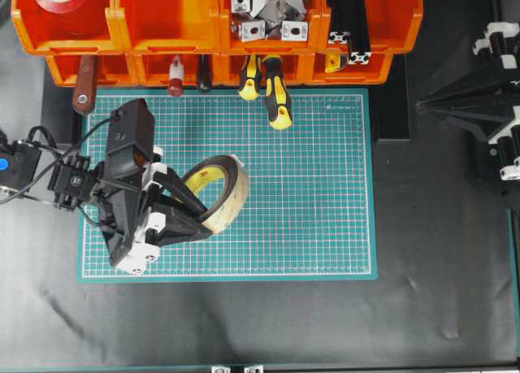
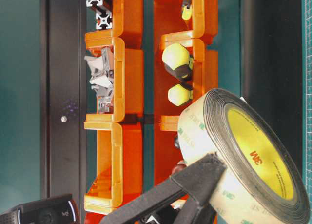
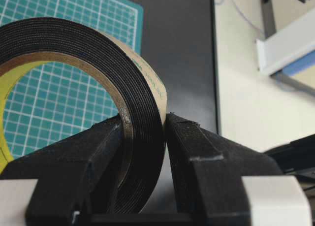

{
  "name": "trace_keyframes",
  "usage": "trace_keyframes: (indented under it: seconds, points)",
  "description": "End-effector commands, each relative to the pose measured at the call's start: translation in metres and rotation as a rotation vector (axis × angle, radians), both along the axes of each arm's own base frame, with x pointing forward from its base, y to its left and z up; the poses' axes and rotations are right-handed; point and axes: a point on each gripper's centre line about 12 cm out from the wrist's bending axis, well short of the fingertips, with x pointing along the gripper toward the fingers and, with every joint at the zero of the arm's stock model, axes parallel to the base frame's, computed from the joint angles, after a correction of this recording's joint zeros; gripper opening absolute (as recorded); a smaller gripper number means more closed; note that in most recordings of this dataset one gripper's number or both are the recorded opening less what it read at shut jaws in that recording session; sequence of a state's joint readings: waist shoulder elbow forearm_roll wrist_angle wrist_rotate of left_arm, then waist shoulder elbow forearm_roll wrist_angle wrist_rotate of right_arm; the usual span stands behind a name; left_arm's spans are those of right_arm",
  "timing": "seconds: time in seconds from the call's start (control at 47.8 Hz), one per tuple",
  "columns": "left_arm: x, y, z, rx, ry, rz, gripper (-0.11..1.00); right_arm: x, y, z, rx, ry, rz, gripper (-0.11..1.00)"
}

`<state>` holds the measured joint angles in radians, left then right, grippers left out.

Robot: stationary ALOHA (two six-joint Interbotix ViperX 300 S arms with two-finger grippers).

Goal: Pick foam from container rack with left arm.
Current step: 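Open the left gripper and release the tape roll onto the mat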

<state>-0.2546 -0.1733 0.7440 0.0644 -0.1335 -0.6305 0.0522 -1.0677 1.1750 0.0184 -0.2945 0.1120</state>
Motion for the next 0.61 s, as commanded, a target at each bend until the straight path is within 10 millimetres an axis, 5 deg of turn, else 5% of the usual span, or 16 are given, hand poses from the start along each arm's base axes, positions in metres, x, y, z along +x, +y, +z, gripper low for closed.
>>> trace_keyframes:
  seconds: [0.0, 0.586]
  points:
    - [0.0023, 0.0005, 0.0097, -0.009, -0.034, 0.002, 0.28, 0.0017, 0.0004, 0.0139, 0.005, -0.030, 0.001, 0.00]
    - [0.0050, -0.0020, 0.0113, 0.002, -0.037, -0.007, 0.27, 0.0017, 0.0004, 0.0139, 0.005, -0.030, 0.001, 0.00]
